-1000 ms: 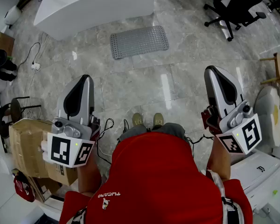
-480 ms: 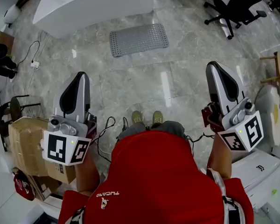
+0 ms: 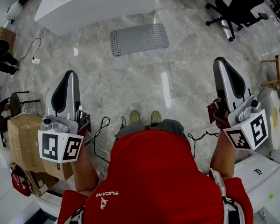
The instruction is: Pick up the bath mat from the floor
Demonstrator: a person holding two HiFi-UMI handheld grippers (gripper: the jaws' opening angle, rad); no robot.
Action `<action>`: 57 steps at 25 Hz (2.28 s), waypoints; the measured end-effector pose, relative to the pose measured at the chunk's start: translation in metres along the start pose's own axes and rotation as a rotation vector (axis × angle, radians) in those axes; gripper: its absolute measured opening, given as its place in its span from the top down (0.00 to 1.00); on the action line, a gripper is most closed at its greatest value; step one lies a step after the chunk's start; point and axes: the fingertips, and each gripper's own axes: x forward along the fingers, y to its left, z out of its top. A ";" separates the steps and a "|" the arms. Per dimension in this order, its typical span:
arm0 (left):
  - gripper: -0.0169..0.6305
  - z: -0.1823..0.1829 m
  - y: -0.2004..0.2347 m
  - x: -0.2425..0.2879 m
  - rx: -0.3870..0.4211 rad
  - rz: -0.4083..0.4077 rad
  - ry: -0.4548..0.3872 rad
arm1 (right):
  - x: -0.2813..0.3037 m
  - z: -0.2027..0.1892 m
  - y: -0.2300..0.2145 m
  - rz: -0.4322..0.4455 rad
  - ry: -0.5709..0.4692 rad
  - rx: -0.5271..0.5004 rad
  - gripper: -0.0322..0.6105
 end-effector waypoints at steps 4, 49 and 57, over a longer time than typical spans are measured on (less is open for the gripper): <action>0.97 0.007 0.000 -0.001 -0.001 0.045 -0.017 | -0.010 0.004 -0.016 -0.005 0.001 -0.027 0.95; 0.97 -0.014 0.078 0.140 0.066 0.101 -0.029 | 0.127 -0.032 -0.111 0.008 0.039 -0.083 0.95; 0.97 -0.015 0.154 0.209 0.068 0.087 -0.025 | 0.219 -0.048 -0.145 -0.041 0.060 -0.071 0.95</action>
